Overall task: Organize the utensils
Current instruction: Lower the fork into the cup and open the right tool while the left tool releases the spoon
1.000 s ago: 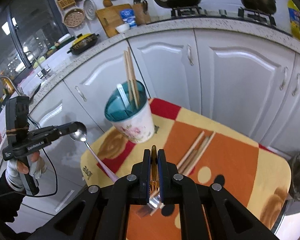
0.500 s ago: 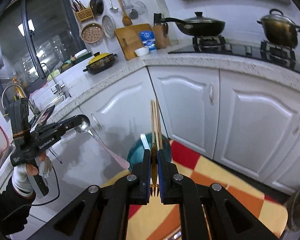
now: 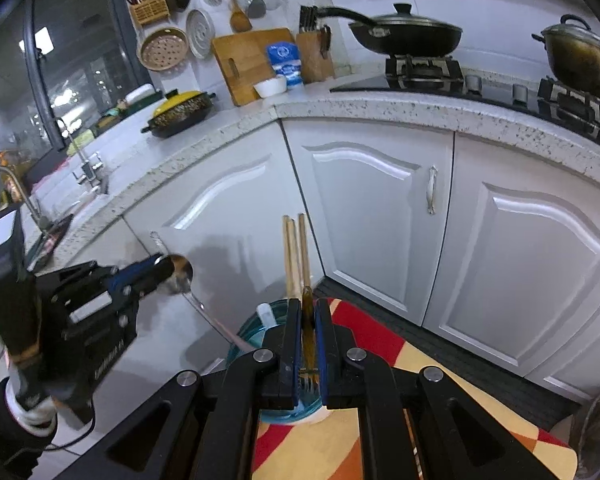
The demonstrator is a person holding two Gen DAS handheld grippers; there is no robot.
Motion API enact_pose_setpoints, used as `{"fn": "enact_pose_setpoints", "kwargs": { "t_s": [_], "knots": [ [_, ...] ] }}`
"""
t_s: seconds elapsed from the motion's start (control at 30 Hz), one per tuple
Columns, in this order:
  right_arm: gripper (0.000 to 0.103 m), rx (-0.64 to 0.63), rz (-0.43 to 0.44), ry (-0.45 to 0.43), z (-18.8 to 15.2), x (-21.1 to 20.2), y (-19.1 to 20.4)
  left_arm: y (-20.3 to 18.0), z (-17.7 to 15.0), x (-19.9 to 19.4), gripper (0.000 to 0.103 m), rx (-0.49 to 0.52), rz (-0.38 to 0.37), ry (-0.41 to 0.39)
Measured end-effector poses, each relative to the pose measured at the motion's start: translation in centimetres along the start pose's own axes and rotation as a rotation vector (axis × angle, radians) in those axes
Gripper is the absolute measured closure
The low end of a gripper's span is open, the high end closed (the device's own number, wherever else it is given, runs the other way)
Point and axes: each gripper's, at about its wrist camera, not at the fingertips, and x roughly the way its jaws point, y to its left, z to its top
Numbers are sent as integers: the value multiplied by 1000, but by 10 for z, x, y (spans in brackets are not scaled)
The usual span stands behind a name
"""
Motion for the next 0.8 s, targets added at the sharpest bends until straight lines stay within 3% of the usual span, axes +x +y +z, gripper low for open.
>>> {"fn": "enact_pose_setpoints", "kwargs": {
  "t_s": [0.27,0.57,0.73,0.8],
  "knots": [
    [97,76,19,90,-21,45,-23,-23,-12,28,101,10,-35,70],
    [97,96,36,151,-40,64,-29,-32,-23,45,100,-36,-70,143],
    [89,104,36,143,-45,55,-32,-29,-27,47,100,-95,-96,167],
    [84,107,36,140,-48,51,-32,-28,-28,46,94,-116,-106,173]
  ]
}}
